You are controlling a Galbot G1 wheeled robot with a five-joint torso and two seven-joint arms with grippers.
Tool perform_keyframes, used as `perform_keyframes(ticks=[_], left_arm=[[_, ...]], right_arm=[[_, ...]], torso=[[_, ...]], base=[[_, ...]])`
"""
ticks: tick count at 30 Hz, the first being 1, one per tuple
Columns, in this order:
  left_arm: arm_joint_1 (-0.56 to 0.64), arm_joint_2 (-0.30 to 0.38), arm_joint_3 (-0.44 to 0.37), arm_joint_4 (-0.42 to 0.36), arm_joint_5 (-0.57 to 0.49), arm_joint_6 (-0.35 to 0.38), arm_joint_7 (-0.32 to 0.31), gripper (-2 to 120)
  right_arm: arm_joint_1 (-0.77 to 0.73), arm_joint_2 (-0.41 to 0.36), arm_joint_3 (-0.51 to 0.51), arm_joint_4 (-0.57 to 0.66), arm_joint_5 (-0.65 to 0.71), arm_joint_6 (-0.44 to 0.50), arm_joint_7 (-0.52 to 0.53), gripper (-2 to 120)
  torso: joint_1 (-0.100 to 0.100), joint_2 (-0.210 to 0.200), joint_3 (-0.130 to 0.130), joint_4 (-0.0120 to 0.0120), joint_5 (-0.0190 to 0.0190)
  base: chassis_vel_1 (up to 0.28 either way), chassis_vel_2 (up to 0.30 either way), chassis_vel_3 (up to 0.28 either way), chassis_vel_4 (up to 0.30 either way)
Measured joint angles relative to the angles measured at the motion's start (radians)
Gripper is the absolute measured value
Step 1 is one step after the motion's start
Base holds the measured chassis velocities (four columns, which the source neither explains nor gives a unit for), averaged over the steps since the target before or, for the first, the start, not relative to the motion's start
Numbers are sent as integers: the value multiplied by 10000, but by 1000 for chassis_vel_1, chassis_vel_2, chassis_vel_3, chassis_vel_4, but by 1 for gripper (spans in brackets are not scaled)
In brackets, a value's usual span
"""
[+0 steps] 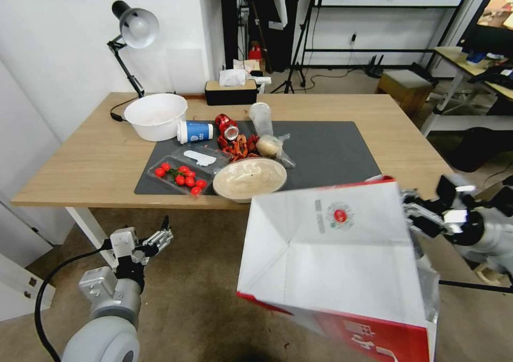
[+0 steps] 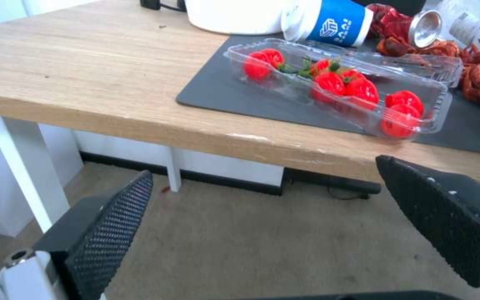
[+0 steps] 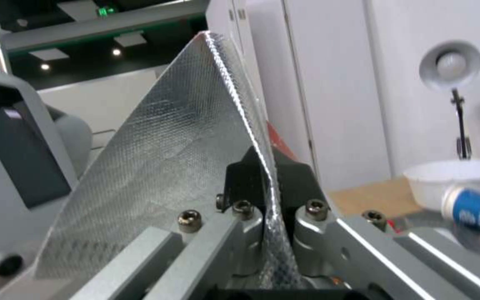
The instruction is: Pick up the food delivery bag from the floor and place it on the table.
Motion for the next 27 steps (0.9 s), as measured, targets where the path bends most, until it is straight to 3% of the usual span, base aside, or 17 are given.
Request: perform_keyframes(ticks=[14,22,27], left_arm=[[-34,-17,39,10,5,-16,-2,100],[57,-45,-21,10,41,-141,-8,100],[58,-100,-23,7,70,-168,-13,100]], right_arm=[[-82,-326,748,550,927,-46,633,0],[86,-658,1269,982,1989,22,1657,0],[264,-1012,1525,1250,3014,398,3078,0]], torso=[[-3,-12,-6,2,2],[-10,-22,-12,3,1],[-11,-27,-15,2,1]], base=[[0,0,0,0],[0,0,0,0],[0,0,0,0]])
